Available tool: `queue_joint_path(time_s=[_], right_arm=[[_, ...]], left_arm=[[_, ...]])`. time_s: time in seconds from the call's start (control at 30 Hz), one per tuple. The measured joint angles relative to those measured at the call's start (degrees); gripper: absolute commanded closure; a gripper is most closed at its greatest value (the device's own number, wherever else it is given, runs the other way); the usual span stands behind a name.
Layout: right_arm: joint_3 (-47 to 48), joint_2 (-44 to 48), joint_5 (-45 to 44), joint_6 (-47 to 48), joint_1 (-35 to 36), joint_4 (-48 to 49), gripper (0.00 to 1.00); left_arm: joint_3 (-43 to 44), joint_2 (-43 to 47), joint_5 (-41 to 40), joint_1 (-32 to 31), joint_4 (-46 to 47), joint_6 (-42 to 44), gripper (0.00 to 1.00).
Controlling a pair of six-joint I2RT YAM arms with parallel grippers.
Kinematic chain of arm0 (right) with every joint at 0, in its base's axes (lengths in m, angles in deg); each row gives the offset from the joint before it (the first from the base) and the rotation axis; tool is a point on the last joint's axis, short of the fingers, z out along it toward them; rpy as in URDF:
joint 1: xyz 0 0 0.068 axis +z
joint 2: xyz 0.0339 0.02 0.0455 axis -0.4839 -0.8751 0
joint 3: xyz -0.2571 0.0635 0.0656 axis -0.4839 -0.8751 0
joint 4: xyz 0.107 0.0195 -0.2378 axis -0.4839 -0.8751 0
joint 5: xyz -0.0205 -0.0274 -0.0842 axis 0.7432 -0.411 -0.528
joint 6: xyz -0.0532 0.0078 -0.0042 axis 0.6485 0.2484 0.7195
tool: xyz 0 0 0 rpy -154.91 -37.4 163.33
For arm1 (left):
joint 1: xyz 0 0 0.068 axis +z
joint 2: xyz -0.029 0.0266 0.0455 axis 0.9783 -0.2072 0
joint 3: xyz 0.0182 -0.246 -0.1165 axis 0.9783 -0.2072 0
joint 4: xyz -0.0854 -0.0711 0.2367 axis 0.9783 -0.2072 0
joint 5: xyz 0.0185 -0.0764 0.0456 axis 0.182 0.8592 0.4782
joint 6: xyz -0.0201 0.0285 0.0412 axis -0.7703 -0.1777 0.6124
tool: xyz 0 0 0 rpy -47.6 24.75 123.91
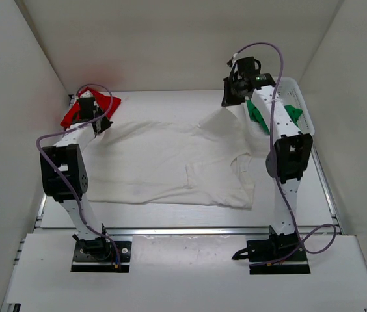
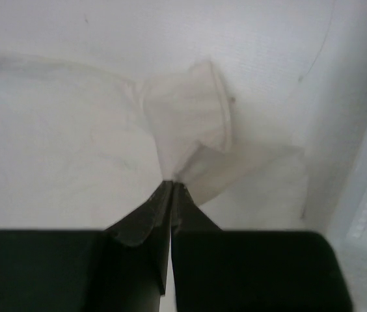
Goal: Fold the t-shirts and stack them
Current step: Fold the other side of the tshirt into a rectangle
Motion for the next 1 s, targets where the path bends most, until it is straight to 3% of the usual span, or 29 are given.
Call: queue_joint_path(time_s=[0.1,0.2,0.37,0.6,0.8,1.0], right_arm=[[-26.5,12.9,0.3,-0.7,1.4,11.2,1.00],[-41.7,20.6,1.0,-1.4,1.4,13.9,1.00],[-54.2,29.1,0.3,-3.8,-0.5,22.8,1.00],[-71.8,48.9,-0.4,-8.8,-2.5,31.9,1.00],[-82.4,62.1,-0.5,-11.2,-3.9,34.6,1.00],[-93.9,69.9,-0.7,-13.7,-2.7,35.5,1.00]], left_arm=[[-2.3,1.6,0.8,1.2,0.7,-0.7,1.00],[-4.6,3.3,1.4,1.7,0.7,-1.4,1.00],[-7.8,6.4,3.9,3.0,0.7,-2.6,1.00],[-13.8,15.7,5.6,6.3,-0.1,-3.8,1.00],[-19.9,26.8,5.2,6.4,0.3,-3.3,1.00],[-24.6,27.8,7.0,9.2,0.7,-4.0,1.00]])
